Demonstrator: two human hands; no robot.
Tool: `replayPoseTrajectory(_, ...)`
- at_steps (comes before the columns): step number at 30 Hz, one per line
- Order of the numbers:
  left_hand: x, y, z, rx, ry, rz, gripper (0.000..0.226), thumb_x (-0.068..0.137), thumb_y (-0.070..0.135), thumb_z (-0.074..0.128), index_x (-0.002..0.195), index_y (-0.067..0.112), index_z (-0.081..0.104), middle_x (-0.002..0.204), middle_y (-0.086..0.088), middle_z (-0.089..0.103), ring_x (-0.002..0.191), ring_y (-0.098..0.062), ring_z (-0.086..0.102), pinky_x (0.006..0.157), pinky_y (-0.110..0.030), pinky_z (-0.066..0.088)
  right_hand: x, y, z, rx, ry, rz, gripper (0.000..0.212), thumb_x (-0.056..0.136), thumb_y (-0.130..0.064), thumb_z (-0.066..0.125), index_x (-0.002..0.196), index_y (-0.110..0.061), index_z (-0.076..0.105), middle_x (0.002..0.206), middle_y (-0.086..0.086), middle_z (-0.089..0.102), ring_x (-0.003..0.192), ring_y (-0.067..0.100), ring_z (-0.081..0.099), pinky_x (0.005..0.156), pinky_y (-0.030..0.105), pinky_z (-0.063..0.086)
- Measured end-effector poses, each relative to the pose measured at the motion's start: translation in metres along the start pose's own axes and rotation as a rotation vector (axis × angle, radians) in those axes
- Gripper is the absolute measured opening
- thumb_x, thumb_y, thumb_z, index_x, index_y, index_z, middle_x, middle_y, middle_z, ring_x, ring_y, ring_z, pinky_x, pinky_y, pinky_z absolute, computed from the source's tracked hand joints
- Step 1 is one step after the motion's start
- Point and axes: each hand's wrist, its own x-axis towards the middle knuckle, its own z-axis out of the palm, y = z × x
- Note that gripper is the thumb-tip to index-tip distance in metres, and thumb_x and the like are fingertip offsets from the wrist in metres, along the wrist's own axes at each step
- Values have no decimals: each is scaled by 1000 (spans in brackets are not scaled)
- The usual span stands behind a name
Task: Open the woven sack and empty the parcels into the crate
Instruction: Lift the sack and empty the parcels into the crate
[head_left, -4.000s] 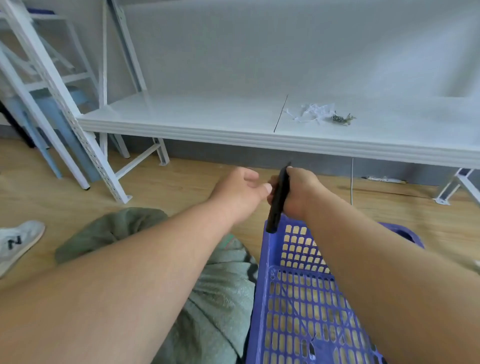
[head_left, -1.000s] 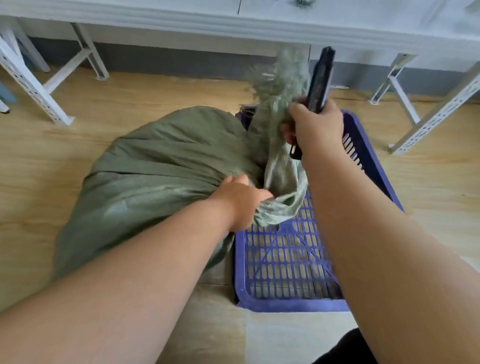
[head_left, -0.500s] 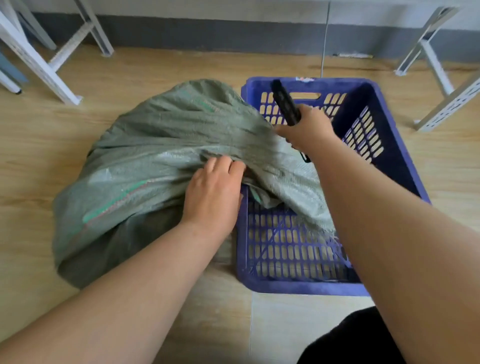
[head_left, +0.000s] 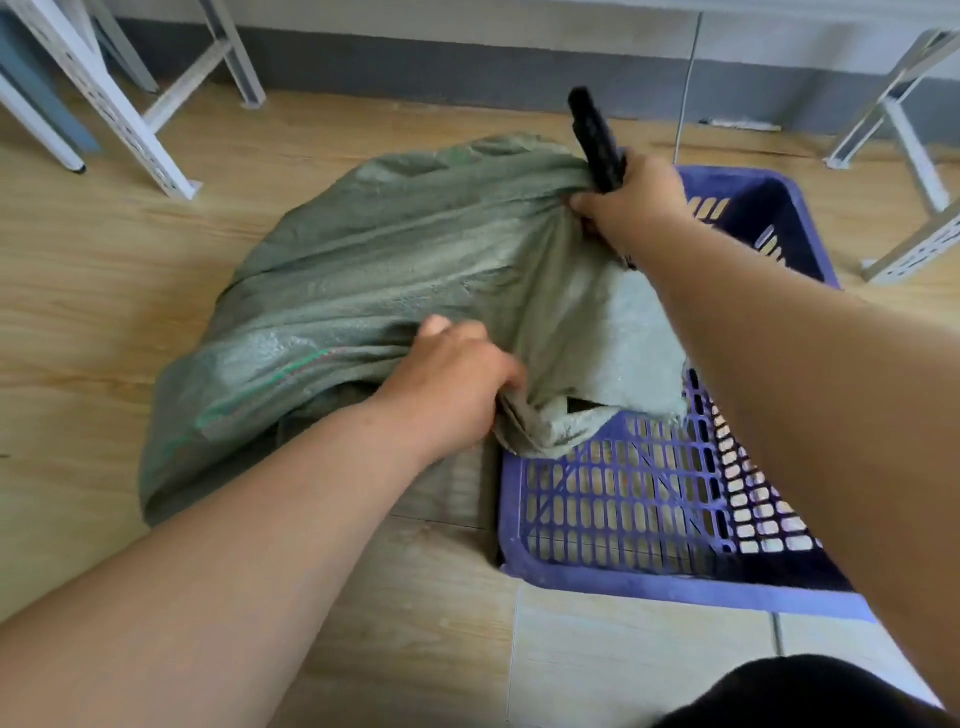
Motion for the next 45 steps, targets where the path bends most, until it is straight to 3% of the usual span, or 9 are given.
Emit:
replayPoseTrajectory(3,-5,15,-9,24,-262,73,39,87,9,51,109,37,66,99,6,53,102,-15,51,83,-24,36,17,-19,-12,-93,38,-44,43,85,-26,69,122,-11,55,113,10,63,103,28,61,86,38,51)
replayPoseTrajectory(7,-6,25,-11,33,-591,122,37,89,34,57,126,39,58,132,9,54,121,-15,50,101,-31,40,13,-2,6,-364,-449,85,45,84,-22,66,125,-8,54,108,15,63,99,34,64,90,45,53)
replayPoseTrajectory(10,1,20,-14,-130,-353,54,33,82,53,64,109,35,69,109,12,66,102,-12,60,90,-34,51,5,24,19,-225,-519,199,34,83,-25,70,112,-13,56,103,15,64,89,31,65,84,45,55)
replayPoseTrajectory(18,41,25,3,213,315,-20,70,79,-1,29,147,16,26,149,-7,28,130,-32,35,102,-42,34,1,40,29,140,-349,299,24,85,-27,70,101,-18,55,76,5,55,60,19,52,55,28,47)
replayPoseTrajectory(27,65,27,-10,211,-476,-80,54,98,53,38,125,11,59,113,-9,61,101,-27,58,77,-31,41,25,36,26,405,-137,321,38,83,-38,71,113,-19,59,93,5,63,73,20,60,73,33,55)
replayPoseTrajectory(32,80,13,-17,174,58,-165,45,91,9,54,135,17,46,136,-7,42,129,-30,39,95,-40,38,27,33,38,141,-347,199,42,88,-38,67,122,-17,54,100,10,59,91,28,58,81,42,53)
replayPoseTrajectory(36,90,8,-14,310,-21,-151,64,81,-1,49,141,15,34,137,-9,46,137,-28,30,119,-41,4,31,35,36,89,-497,222,29,82,-31,76,95,-10,61,80,7,65,70,23,60,73,38,55)
replayPoseTrajectory(42,86,19,-32,376,-63,-103,24,89,12,56,110,22,62,103,-3,60,103,-29,58,74,-35,37,59,25,36,330,-160,194,37,80,-22,76,111,-12,57,84,3,66,65,18,65,54,29,54)
replayPoseTrajectory(45,78,28,-37,439,-277,-103,23,91,28,58,113,24,62,93,2,54,98,-26,59,61,-32,38,69,8,43,249,-71,63,40,79,-23,72,115,-12,60,101,7,67,91,25,65,80,34,55)
